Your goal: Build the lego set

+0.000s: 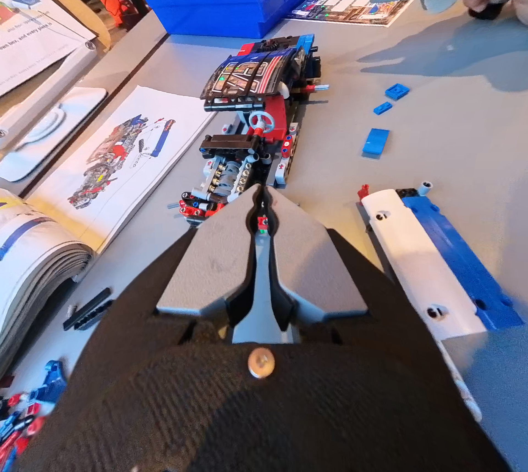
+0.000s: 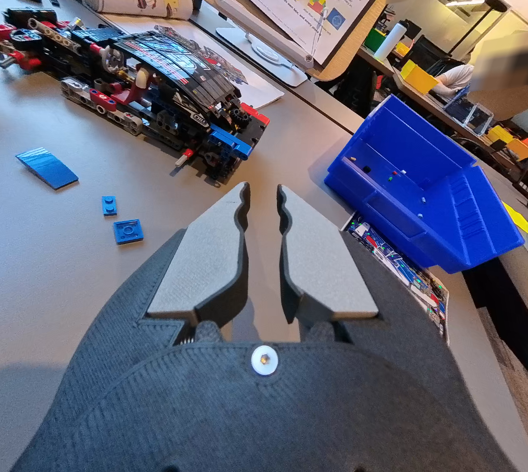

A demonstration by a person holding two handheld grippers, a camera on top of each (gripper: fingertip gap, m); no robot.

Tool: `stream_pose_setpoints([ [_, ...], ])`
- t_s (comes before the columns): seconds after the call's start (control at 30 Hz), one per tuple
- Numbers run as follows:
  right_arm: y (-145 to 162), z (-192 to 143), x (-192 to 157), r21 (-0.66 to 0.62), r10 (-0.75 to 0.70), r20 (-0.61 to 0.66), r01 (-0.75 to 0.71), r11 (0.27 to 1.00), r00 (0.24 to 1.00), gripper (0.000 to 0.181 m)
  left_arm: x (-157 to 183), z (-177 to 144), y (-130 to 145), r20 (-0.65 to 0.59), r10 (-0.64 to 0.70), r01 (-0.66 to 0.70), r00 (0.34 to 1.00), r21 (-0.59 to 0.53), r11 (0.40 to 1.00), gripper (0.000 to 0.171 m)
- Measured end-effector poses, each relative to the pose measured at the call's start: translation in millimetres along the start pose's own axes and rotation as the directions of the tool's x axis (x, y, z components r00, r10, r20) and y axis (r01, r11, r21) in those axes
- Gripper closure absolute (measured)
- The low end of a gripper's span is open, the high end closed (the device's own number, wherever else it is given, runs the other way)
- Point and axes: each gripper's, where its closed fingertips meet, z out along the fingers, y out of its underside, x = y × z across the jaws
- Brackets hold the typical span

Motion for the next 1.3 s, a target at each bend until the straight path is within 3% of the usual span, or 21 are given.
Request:
stream_pose_setpoints([
  [0.1, -4, -2, -10, 0.020, 0.021, 0.067, -0.023, 1.000, 0.997, 0.170, -1, -5, -12, 0.033, 0.057, -0.058, 0.998, 0.043, 0.997, 0.171],
  [0.23, -12, -8, -39, 0.031, 0.115, 0.339, -0.133, 0.991, 0.934, 0.170, 22, -5, -34, -0.122, -0.003, 0.016, 0.993, 0.107, 0.994, 0.171],
  [0.3, -9, -10, -51, -0.027, 0.166, 0.445, -0.173, 0.985, 0.880, 0.166, 41, 5, -28, -0.227, -0.039, 0.041, 0.973, 0.005, 0.999, 0.170],
  [0.37, -4, -12, -64, -0.090, 0.185, 0.522, -0.162, 0.983, 0.833, 0.165, 55, 16, -16, -0.271, -0.053, 0.025, 0.961, -0.107, 0.994, 0.149],
  [0.47, 11, -15, -83, -0.181, 0.167, 0.585, -0.074, 0.981, 0.794, 0.162, 64, 29, -9, -0.271, 0.005, -0.054, 0.962, -0.172, 0.984, 0.149],
  [0.67, 18, -16, -92, -0.211, 0.131, 0.590, -0.005, 0.977, 0.797, 0.158, 82, 45, -21, -0.336, 0.021, -0.089, 0.942, -0.187, 0.978, 0.151],
  [0.8, 18, -16, -95, -0.201, 0.106, 0.585, 0.018, 0.979, 0.804, 0.158, 78, 55, -25, -0.302, 0.073, -0.132, 0.951, -0.183, 0.974, 0.151],
  [1.3, 31, -17, -98, -0.261, 0.115, 0.635, 0.072, 0.963, 0.764, 0.159, 61, 53, 1, -0.218, 0.153, -0.198, 0.964, -0.199, 0.960, 0.155],
])
